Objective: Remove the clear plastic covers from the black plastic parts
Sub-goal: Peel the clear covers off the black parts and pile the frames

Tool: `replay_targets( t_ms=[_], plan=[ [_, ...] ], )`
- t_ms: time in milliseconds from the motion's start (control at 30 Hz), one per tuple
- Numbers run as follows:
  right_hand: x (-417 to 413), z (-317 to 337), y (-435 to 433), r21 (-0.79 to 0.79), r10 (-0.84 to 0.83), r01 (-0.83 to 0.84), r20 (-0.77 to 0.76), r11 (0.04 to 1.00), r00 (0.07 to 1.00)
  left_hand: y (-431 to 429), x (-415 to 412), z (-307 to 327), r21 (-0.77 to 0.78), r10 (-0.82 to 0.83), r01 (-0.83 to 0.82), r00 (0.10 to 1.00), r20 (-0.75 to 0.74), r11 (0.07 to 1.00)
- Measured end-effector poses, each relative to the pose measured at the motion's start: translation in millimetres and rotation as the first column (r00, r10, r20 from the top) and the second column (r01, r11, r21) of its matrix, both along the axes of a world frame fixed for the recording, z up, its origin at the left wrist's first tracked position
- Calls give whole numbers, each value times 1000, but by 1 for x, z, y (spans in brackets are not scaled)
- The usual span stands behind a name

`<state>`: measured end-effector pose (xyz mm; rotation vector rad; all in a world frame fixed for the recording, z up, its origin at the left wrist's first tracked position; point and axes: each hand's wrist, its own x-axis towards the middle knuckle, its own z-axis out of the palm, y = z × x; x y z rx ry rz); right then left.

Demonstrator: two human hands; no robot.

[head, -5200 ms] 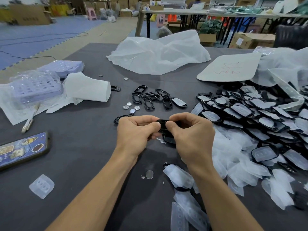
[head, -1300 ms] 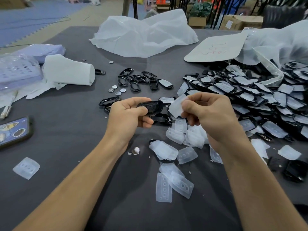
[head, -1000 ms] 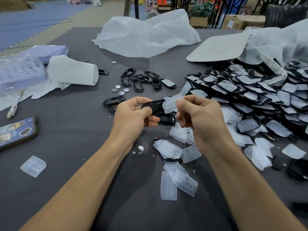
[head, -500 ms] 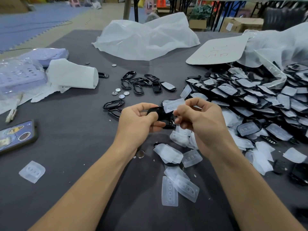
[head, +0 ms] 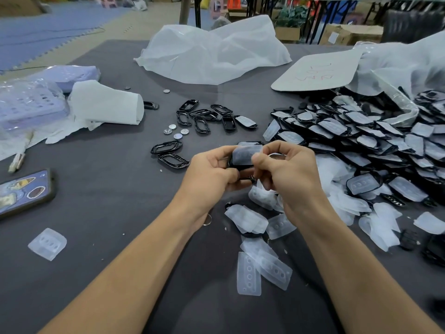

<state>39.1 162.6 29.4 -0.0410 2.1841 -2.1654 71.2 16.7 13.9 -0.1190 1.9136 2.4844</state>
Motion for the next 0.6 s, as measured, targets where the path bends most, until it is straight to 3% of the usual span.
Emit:
replay_targets(
  t_ms=[167, 433, 600],
  plan=[
    [1, 4, 2, -46, 79, -77, 58, 996, 995, -5, -1, 0, 107, -34, 28, 998, 56, 994],
    [-1, -7, -7, 347, -50, 103, -160, 932, 986, -8, 0, -6, 55, -101, 99, 995, 27, 994],
    [4, -8, -12, 381, -112, 211, -265, 900, 958, -9, 1, -5, 79, -95, 93, 995, 21, 993]
  ],
)
